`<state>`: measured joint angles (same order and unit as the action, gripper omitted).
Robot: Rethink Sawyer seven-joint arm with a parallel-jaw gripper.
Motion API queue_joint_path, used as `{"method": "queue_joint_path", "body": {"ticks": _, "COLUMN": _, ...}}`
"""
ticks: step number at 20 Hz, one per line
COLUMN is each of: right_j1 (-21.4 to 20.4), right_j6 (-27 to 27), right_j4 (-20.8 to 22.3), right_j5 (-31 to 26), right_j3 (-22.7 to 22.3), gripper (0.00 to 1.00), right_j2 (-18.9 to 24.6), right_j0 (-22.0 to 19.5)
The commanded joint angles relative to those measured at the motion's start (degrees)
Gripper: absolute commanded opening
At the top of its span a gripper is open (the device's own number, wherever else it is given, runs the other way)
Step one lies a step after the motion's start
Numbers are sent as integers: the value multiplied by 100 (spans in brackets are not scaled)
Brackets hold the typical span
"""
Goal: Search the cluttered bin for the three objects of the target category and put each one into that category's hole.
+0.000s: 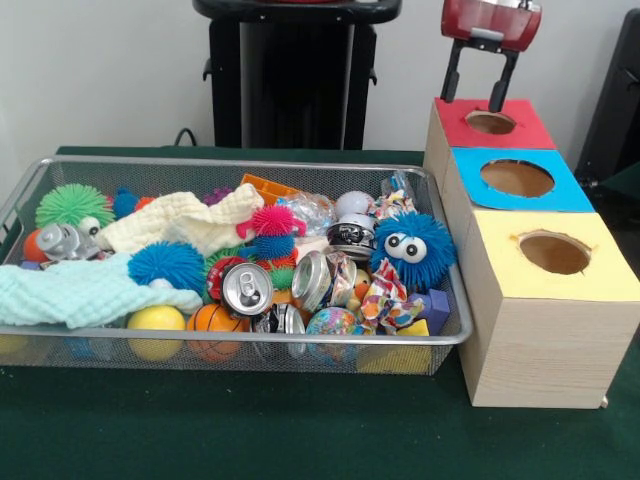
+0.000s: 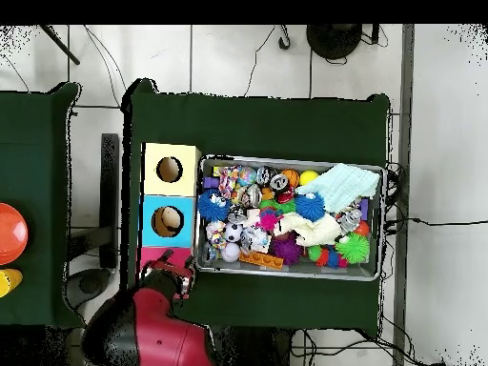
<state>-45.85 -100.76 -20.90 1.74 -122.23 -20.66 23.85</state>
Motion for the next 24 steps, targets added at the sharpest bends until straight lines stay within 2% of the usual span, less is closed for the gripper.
{"method": "queue_joint_path", "body": {"ticks": 1, "right_j1": 322, "right_j6": -722, "right_j4": 495, "right_j5": 270, "right_j3": 234, "gripper": 100, "right_j2": 585, "right_j0": -755}}
{"method": "queue_joint_path", "body": {"ticks": 3, "right_j1": 429, "right_j6": -742, "right_j4": 685, "right_j5": 455, "right_j3": 206, "gripper": 100, "right_j2": 937, "right_j0": -1144}}
{"method": "queue_joint_path", "body": {"ticks": 8, "right_j1": 699, "right_j6": -836, "right_j4": 1180, "right_j5": 895, "right_j3": 214, "gripper": 100, "right_j2": 1306, "right_j0": -1697}}
{"method": "queue_joint_path", "body": {"ticks": 17, "right_j1": 1049, "right_j6": -874, "right_j4": 1557, "right_j5": 1248, "right_j3": 444, "gripper": 100, "right_j2": 1471, "right_j0": -1996}}
{"method": "queue_joint_path", "body": {"ticks": 24, "right_j1": 1262, "right_j6": -885, "right_j4": 1622, "right_j5": 1362, "right_j3": 667, "gripper": 100, "right_j2": 1535, "right_j0": -2062}}
